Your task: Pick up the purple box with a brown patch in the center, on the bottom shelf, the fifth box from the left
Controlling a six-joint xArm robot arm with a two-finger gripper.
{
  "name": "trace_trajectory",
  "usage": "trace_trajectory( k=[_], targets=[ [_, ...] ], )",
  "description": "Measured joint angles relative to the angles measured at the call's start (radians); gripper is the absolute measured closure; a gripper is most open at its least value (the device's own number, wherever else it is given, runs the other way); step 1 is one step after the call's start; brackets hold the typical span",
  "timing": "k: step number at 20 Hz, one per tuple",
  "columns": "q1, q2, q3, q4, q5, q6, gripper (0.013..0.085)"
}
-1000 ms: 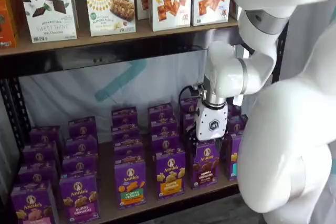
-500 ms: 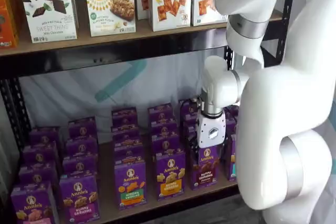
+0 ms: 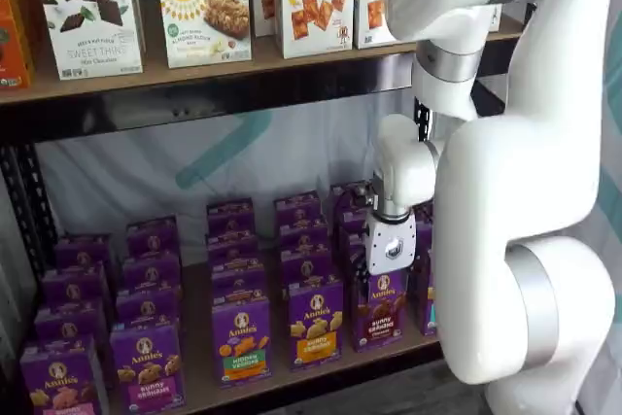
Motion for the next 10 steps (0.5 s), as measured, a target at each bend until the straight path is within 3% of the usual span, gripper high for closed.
trace_trajectory(
  k=[3, 10],
  targets=[
    [-0.005, 0.036, -0.026, -0.096, -0.029, 0.089, 0.013],
    [-0.002, 0.135, -0.11, -0.145, -0.035, 0.14, 0.013]
  ],
)
